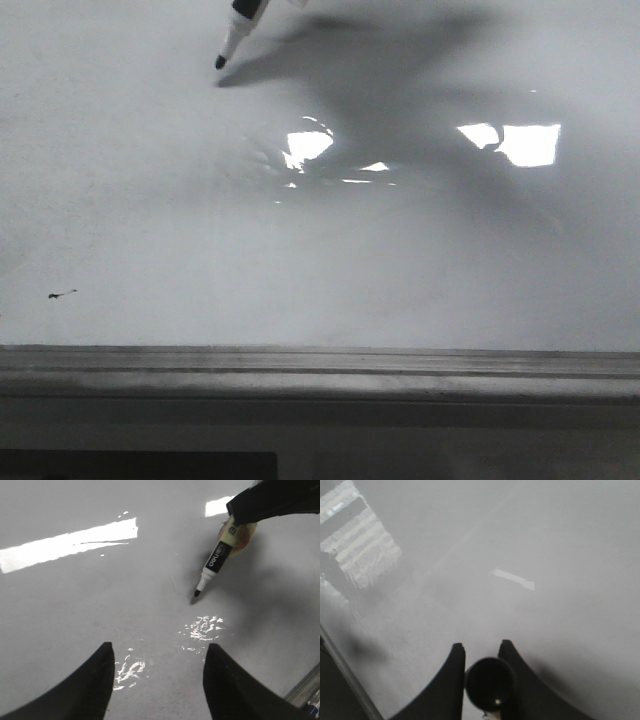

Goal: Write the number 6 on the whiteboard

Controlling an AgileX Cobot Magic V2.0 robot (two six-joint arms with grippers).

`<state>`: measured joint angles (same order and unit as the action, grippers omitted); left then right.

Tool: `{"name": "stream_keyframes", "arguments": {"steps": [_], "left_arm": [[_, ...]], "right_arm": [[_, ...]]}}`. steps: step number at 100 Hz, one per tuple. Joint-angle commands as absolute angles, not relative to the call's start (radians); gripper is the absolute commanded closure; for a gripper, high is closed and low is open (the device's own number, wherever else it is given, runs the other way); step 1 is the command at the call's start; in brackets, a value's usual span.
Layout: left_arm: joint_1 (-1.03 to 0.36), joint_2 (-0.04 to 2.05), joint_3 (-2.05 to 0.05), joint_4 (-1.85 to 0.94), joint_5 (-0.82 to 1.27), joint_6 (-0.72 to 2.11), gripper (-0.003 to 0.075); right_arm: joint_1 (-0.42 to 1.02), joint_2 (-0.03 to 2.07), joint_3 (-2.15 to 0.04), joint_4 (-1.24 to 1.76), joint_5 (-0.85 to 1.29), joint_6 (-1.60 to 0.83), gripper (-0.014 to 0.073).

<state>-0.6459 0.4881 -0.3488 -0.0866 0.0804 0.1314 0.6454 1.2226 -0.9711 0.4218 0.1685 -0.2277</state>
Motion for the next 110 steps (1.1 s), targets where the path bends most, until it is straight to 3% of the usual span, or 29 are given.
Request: {"name": "stream_keyframes", "arguments": {"steps": [1, 28, 50, 74, 89, 110], "left_arm": [[-0.646, 0.489, -0.38, -0.103, 0.008, 0.122, 0.0354], [-0.646, 0.489, -0.38, -0.103, 0.008, 0.122, 0.0354], [-0.646, 0.489, -0.38, -0.103, 0.008, 0.122, 0.0354], [-0.646, 0.489, -0.38, -0.103, 0.008, 0.122, 0.0354], [-0.652, 0.489, -0.38, -0.103, 0.012, 0.122, 0.0354], [-0.796, 0.512, -0.378, -0.1, 0.148, 0.156, 0.0354]], "right_arm": [[0.631, 1.239, -1.009, 0.419, 0.122, -0.239, 0.0659], [0.666, 1.324, -0.969, 0.362, 0.39, -0.267, 0.0659], [0.648, 1.245, -0.977, 0.337, 0.296, -0.267, 0.0659], [0.706, 1.311, -0.992, 0.349, 0.265, -0.267, 0.0659], [0.745, 1.234, -0.992, 0.383, 0.306, -0.267, 0.0659], [0.863, 1.146, -0.992, 0.386, 0.379, -0.267, 0.0659]]}}
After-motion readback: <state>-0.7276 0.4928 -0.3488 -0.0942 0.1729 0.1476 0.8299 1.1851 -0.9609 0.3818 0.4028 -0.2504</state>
